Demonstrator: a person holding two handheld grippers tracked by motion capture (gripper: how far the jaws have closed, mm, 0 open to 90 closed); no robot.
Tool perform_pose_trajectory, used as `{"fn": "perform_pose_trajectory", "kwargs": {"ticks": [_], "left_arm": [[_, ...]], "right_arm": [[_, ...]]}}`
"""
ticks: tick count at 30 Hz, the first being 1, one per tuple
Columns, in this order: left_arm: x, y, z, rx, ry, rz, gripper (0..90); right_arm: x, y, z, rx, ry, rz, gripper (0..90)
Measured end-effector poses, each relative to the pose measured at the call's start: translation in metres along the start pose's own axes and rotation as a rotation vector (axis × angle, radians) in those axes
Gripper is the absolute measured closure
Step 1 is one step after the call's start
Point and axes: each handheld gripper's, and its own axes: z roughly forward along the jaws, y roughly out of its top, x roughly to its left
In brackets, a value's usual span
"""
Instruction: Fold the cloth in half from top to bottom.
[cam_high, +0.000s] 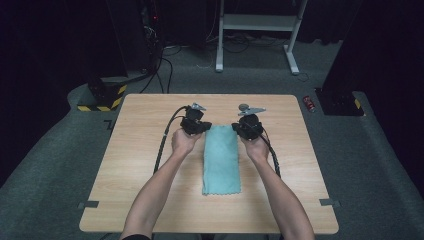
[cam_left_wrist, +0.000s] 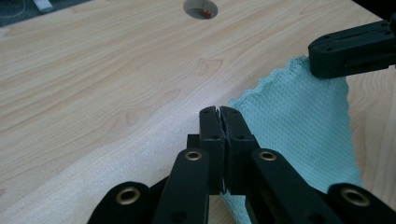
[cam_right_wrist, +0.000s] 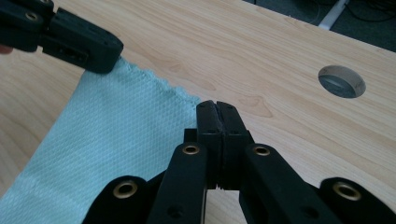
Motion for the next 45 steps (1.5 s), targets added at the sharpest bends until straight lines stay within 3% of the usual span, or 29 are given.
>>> {"fn": "perform_pose_trajectory", "kwargs": {"ticks": [4,9,17,27,34,45], "left_arm": [[-0.011,-0.005,-0.009,-0.006,-0.005,0.041,88.5],[-0.018,-0.014,-0.018,-0.007,-0.015,0.062,88.5],[-0.025,-0.019,-0.026,-0.012,-0.028,0.063,88.4],[-0.037,-0.024,-0.036,-0.013,-0.027,0.1,88.4],[-0.043,-0.032,-0.041,-0.023,-0.044,0.089,88.5],[-0.048,-0.039,-0.047,-0.018,-0.048,0.109,88.4]], "right_arm": [[0.004,-0.005,-0.007,0.001,0.016,-0.022,89.9],[0.012,-0.014,-0.017,-0.011,0.035,-0.036,89.9],[0.019,-0.019,-0.026,-0.02,0.047,-0.058,89.9],[0.026,-0.025,-0.037,-0.021,0.058,-0.079,89.9],[0.033,-0.031,-0.044,-0.019,0.069,-0.097,89.8],[0.039,-0.04,-0.054,-0.025,0.088,-0.119,89.8]]}}
